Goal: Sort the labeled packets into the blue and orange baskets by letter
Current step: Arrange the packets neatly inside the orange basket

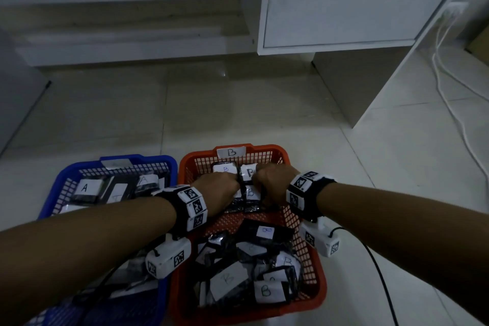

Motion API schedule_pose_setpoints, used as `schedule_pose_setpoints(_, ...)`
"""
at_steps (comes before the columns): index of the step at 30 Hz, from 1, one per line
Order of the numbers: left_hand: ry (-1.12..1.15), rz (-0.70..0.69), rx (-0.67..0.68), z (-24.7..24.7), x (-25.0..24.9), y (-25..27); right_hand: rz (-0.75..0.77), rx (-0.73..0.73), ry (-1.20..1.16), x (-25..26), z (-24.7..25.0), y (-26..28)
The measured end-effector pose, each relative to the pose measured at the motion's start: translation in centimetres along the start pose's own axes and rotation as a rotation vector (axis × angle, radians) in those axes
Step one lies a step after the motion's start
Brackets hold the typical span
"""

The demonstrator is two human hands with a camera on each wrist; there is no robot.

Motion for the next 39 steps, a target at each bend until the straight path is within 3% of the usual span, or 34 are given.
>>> schedule_pose_setpoints(5,0.095,-0.016,-0.044,0.6,0.2,0.4,-0.017,0.03,-0.102,0.4,0.5,0.5)
schedule_pose_setpoints(8,0.162,-0.003,-0.058,1.6,0.5,1.2,-0.051,0.219,-0.129,1.7,0.2,1.6)
schedule_pose_setpoints(9,0.198,-0.01,-0.022,1.8,0.5,1.6,-0.047,0.296,-0.096,2.2,-0.2,2.2)
schedule_pose_setpoints(11,0.318,-0.048,0.178,2.0,0.0,2.7,-0.026,0.396,-0.024,3.0,-1.3,3.4)
schedule_pose_setpoints(14,0.503,-0.061,0.473,2.0,-1.6,5.1,-0.015,0.4,0.019,3.2,-2.5,4.0)
schedule_pose_setpoints(20,0.495,-0.041,0.631,2.1,-3.7,7.9,-0.111,0.416,-0.039,2.6,-2.8,3.5)
schedule_pose_setpoints(26,0.435,-0.047,0.634,2.2,-3.9,8.1,-0.206,0.243,-0.329,2.0,1.2,2.4)
schedule_pose_setpoints(30,0.459,-0.03,0.664,1.8,-3.9,8.1,-0.14,0.053,-0.032,1.1,4.5,1.1)
schedule_pose_setpoints(34,0.446,-0.023,0.655,1.7,-4.0,8.1,-0.098,-0.07,0.203,-0.2,4.8,0.0)
schedule_pose_setpoints(39,0.476,-0.016,0.636,1.8,-3.7,8.2,-0.096,-0.134,0.242,-0.8,4.4,-0.4)
Point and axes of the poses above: each hand's wrist, its own y-axis away from the middle knuckle, its own z-axis out of the back of the hand, x = y × z, the point moved 5 cm from there along -y, towards the middle knuckle, and after that the axes turned 15 degrees about -y, right-handed, at the moved point
